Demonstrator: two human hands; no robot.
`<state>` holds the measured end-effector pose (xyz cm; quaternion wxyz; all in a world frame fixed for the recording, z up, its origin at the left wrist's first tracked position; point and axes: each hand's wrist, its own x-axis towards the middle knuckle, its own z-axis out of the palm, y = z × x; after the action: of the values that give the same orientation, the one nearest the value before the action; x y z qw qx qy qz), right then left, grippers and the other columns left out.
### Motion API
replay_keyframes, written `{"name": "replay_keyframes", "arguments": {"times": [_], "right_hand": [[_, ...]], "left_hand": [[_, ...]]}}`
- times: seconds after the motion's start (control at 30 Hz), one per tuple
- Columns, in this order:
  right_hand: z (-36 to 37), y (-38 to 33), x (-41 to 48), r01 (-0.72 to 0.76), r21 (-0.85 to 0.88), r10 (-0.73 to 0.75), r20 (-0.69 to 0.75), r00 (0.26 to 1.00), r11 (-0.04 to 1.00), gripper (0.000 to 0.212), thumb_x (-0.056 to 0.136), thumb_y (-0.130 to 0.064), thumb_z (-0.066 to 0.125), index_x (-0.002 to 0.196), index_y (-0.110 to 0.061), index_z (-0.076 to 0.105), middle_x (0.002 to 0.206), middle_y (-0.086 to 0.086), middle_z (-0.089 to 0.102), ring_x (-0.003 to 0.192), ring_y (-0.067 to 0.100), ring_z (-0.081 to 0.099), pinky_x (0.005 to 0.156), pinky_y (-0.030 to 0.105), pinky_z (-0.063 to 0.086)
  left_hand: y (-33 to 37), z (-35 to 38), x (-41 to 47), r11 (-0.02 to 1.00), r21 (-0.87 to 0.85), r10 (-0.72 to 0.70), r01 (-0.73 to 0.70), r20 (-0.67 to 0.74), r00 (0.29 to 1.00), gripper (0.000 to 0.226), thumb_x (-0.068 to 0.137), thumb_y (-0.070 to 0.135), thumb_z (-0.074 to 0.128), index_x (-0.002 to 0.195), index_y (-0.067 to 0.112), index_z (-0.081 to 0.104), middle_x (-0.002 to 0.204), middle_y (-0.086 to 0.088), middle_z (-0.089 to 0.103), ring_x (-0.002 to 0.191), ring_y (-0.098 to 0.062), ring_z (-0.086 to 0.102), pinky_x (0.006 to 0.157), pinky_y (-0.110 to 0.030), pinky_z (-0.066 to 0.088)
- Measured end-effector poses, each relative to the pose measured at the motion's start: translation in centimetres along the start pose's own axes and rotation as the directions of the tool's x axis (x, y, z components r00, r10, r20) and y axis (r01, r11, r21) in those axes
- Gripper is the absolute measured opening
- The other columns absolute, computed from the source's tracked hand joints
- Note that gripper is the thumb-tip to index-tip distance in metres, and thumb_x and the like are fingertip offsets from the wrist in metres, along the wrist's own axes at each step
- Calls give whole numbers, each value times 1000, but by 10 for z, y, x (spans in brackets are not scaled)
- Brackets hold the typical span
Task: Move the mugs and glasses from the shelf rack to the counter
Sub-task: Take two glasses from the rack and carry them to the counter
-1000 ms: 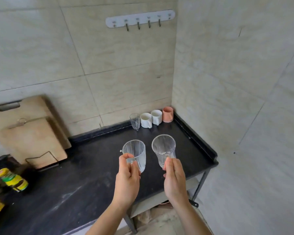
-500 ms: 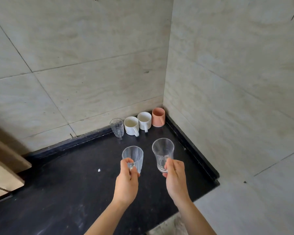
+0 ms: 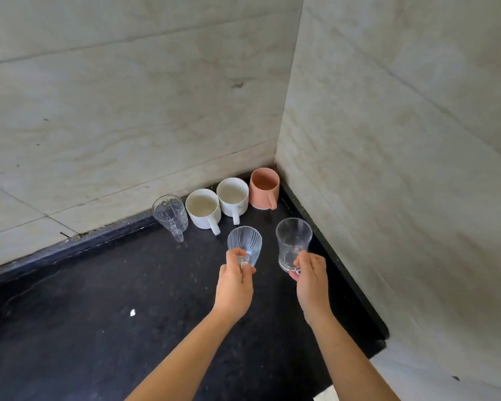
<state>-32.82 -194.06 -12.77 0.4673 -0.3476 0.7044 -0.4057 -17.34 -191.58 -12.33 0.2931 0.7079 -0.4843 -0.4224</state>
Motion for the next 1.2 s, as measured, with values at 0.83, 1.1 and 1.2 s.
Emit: {"name": "replay_keyframes", "arguments": {"times": [0.83,1.1,1.2], "right_hand": [[25,4,132,-6,29,0,177,984,1000,30,102,-13,42,76,-17,57,103,1,52,96,18,58,91,33,49],[-1,-45,113,173,-310,-145,111,983,935,24,100,-17,44,79,-19,56,88,5,56,87,26,52,71,36,43],[-8,-84,98,331,-348,-316,102,943,877,32,104,-25,46,126,-8,60,132,12,59,125,31,52,104,43,43]], "left_hand": [[22,57,105,995,41,-87,90,-83,993,22,103,16,43,122,20,35,103,-5,68,89,-23,64,73,-35,47],[45,15,81,978,203,-29,54,-123,992,38,101,25,44,139,21,39,128,1,60,114,-26,56,82,-39,44],[70,-31,55,940,341,98,-4,-259,961,36,103,30,40,138,21,42,136,-4,54,122,-30,47,84,-43,44]]}}
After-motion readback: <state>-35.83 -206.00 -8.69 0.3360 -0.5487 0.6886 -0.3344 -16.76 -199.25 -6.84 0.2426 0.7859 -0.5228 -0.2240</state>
